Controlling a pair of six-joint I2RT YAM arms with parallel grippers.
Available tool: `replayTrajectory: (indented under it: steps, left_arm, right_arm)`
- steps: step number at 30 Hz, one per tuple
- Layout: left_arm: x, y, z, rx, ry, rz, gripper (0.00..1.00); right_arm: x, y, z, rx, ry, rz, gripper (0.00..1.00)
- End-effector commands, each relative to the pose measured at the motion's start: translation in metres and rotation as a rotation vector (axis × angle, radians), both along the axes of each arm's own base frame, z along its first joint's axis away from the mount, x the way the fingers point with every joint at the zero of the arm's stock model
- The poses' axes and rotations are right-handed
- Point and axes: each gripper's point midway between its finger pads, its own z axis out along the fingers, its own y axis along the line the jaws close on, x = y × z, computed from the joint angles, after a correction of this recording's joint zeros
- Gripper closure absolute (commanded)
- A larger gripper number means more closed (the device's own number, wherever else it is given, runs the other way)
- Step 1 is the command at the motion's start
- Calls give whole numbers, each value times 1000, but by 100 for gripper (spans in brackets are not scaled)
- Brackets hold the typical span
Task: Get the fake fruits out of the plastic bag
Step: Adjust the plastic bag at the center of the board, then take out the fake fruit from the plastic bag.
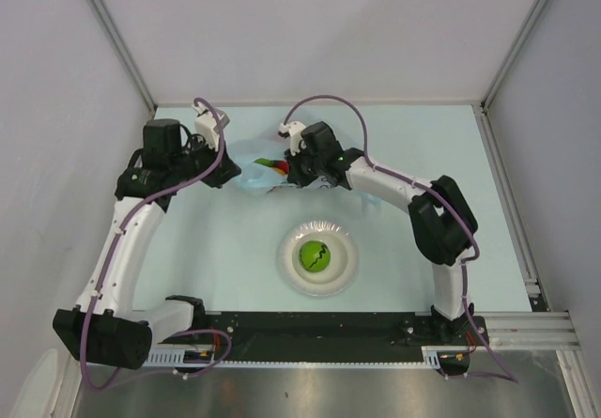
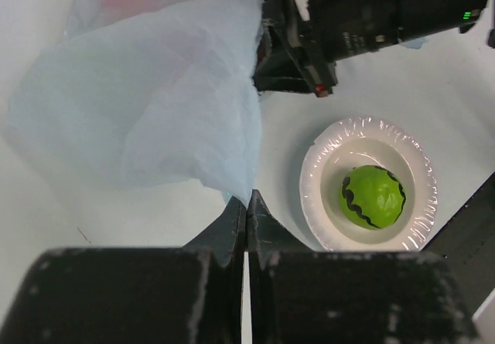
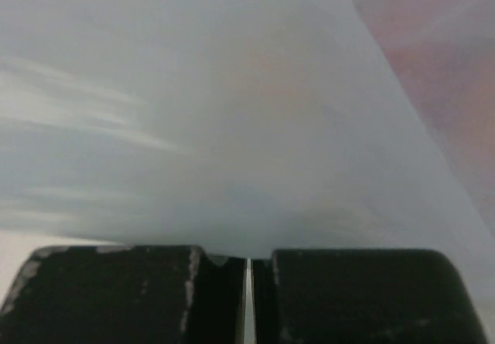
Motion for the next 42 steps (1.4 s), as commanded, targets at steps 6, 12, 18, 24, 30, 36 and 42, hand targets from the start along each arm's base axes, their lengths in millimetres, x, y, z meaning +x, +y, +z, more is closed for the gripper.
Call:
replayTrajectory:
  steps: [6,12,18,24,30,36,42]
  left_arm:
    - [-20,8,-5,33,-34,-32,100]
    - [-33,7,-24,35,13,-57,100]
    - [-34,5,-29,19,30,-60,100]
    - [-36,5,-31,13,39,-59,100]
    - [-37,5,-33,-2,52,-51,100]
    - [-34,8,-33,-3,50,-38,100]
    - [-33,9,-37,-13,54,-26,100]
  right_arm:
    - [93,3,46,19,-237,-201,92]
    - [104,9,26,-14,-239,-193,53]
    - [102,11,-11,-84,-228,-197,23]
    - [116,8,-37,-162,-273,-224,9]
    - [127,5,-56,-216,-308,-225,6]
    - [133,8,-55,-214,-352,-200,27]
    - [123,21,-27,-166,-380,-107,57]
